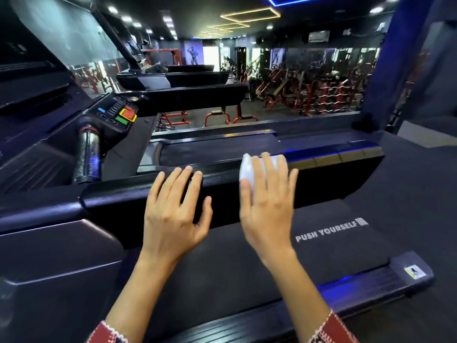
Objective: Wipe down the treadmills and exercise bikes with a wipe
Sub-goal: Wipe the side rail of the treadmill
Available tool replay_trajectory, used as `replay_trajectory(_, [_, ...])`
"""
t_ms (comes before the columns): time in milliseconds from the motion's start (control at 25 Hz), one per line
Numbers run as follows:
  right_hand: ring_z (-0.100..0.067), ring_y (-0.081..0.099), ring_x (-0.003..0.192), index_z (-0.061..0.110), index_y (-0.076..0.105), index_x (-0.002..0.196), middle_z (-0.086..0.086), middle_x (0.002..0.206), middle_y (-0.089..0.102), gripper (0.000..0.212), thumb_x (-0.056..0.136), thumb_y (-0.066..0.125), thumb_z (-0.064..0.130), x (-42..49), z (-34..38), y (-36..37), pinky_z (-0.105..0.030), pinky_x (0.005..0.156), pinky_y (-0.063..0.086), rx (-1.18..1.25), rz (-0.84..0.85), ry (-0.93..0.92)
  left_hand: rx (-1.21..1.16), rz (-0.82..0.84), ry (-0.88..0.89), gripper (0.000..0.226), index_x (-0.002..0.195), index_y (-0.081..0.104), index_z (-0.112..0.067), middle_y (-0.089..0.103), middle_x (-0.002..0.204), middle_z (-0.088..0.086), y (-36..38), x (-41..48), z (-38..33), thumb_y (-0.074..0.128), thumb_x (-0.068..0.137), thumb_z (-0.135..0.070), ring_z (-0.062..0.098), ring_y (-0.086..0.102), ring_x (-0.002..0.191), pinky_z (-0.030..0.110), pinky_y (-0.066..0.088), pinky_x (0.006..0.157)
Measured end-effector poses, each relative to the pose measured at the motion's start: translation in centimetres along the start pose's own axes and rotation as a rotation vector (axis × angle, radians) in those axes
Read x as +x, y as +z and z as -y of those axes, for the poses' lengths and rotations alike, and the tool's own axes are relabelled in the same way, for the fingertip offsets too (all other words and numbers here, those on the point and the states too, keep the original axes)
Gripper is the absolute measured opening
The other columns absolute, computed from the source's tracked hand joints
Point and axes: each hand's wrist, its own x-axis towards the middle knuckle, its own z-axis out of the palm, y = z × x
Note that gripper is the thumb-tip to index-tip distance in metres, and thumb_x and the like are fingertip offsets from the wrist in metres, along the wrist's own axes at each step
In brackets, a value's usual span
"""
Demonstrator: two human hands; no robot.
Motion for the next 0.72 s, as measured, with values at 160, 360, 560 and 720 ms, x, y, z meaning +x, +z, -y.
replay_trajectory(160, [-0.033, 0.057, 0.113, 0.005, 0.066, 0.111, -0.011, 0.111, 0.065, 0.041, 0.101, 0.037, 0.033, 2.9, -1.1, 0.0, -0.053, 0.112, 0.024, 0.065, 0.023, -0.125, 0.002, 0.014, 0.02, 0.037, 0.112, 0.066, 0.002, 0.064, 0.117, 0.02, 0.7, 0.6, -1.4, 0.055, 0.087, -0.022, 0.034, 0.061, 0.109, 0.047, 0.038, 0.101])
replay_trajectory(360, [-0.038, 0.037, 0.133, 0.0, 0.057, 0.128, -0.019, 0.135, 0.053, 0.047, 0.102, 0.031, 0.03, -0.3, -0.6, -0.3, -0.05, 0.114, 0.021, 0.149, -0.003, -0.006, 0.059, 0.035, 0.022, 0.037, 0.116, 0.065, 0.0, 0.063, 0.121, 0.018, 0.0, -0.1, -1.2, 0.053, 0.089, -0.023, 0.03, 0.056, 0.115, 0.047, 0.037, 0.102])
replay_trajectory(560, [-0.035, 0.052, 0.122, 0.003, 0.062, 0.122, -0.012, 0.125, 0.061, 0.043, 0.102, 0.032, 0.027, 1.2, 2.9, 0.1, -0.049, 0.111, 0.027, 0.246, 0.062, -0.228, 0.086, 0.025, -0.019, 0.037, 0.115, 0.065, 0.0, 0.063, 0.121, 0.018, -1.4, -1.1, 0.7, 0.051, 0.091, -0.025, 0.03, 0.055, 0.115, 0.049, 0.038, 0.101])
replay_trajectory(720, [-0.035, 0.052, 0.122, 0.004, 0.064, 0.121, -0.011, 0.125, 0.062, 0.038, 0.1, 0.038, 0.023, -0.4, 3.8, 0.3, -0.05, 0.111, 0.027, 0.185, 0.013, -0.18, 0.137, 0.021, -0.049, 0.037, 0.114, 0.067, 0.0, 0.063, 0.12, 0.018, -3.3, -2.4, 3.3, 0.052, 0.09, -0.024, 0.029, 0.055, 0.115, 0.049, 0.038, 0.101])
